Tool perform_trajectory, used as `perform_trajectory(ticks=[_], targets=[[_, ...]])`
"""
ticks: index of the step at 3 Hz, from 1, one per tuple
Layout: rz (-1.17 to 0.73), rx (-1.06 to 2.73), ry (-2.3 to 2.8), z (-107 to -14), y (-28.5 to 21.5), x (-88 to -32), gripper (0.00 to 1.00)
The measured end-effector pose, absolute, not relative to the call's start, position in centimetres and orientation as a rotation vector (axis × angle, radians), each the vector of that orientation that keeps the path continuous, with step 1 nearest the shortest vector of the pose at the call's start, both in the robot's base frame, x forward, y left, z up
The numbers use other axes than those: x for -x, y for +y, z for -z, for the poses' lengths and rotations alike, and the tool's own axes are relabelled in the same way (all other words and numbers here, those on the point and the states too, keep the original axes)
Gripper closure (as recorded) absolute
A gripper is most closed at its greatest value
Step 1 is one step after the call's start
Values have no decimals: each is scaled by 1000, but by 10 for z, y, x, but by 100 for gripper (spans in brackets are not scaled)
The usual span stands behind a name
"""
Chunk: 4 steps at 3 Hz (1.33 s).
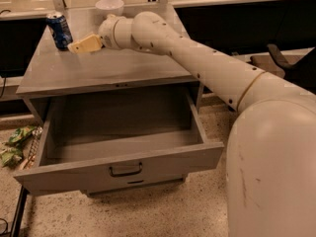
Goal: Place pepsi can into top drawer
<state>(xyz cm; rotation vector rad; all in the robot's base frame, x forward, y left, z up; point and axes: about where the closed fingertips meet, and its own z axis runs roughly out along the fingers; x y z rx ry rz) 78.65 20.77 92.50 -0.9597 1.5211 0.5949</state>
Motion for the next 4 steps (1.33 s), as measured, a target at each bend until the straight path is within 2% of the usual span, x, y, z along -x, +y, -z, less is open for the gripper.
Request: perform_trajectory(ticks=[4], targets=[[-749,984,1426,-890,334,-886,2]])
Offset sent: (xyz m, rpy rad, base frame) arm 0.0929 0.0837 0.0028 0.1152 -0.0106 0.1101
